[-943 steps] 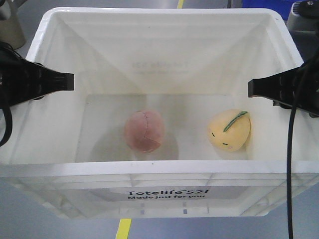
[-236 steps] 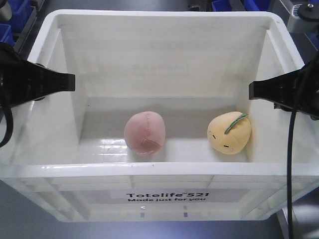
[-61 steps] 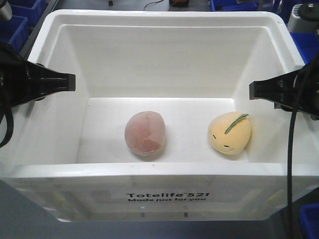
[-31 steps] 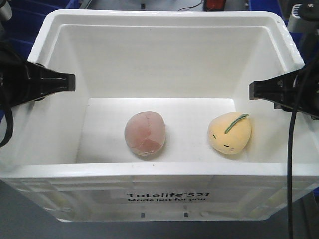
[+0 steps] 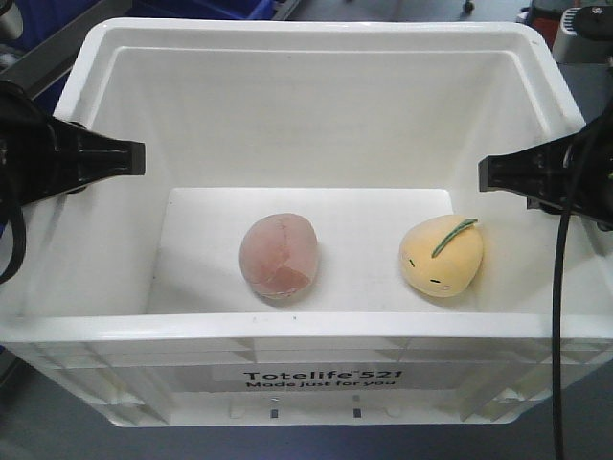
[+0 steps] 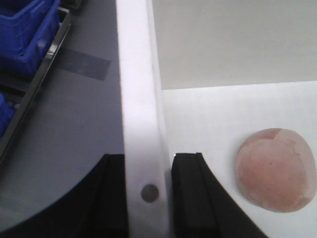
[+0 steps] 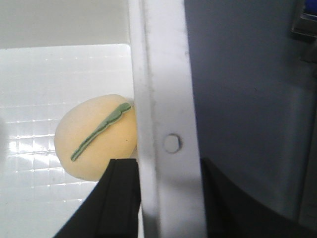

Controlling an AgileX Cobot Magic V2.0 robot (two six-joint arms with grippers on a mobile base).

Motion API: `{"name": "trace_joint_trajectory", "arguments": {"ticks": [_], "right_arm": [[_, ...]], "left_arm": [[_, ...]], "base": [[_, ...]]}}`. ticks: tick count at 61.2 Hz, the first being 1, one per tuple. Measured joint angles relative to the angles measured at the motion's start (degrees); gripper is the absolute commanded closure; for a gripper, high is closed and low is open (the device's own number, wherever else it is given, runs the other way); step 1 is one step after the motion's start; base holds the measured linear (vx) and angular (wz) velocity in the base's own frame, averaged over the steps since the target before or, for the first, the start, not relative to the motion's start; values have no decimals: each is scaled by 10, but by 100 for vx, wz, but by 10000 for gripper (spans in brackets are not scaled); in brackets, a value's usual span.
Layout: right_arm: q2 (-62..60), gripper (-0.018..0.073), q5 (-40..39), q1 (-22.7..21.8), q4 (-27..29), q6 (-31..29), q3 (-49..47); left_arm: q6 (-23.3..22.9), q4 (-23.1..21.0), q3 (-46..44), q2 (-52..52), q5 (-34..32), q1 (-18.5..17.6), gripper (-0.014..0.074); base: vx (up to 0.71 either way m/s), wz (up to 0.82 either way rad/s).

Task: Place moving items into box and shelve
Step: 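Hold the lifted tote with both grippers while the base drives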

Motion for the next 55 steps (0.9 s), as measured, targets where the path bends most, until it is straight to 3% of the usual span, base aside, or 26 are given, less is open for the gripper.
{"name": "trace_joint_trajectory", "arguments": {"ticks": [55], "right_arm": [[0,407,-1,0,0,0,0]], "left_arm": [[0,0,0,0,0,0,446]], "base": [[15,57]]}}
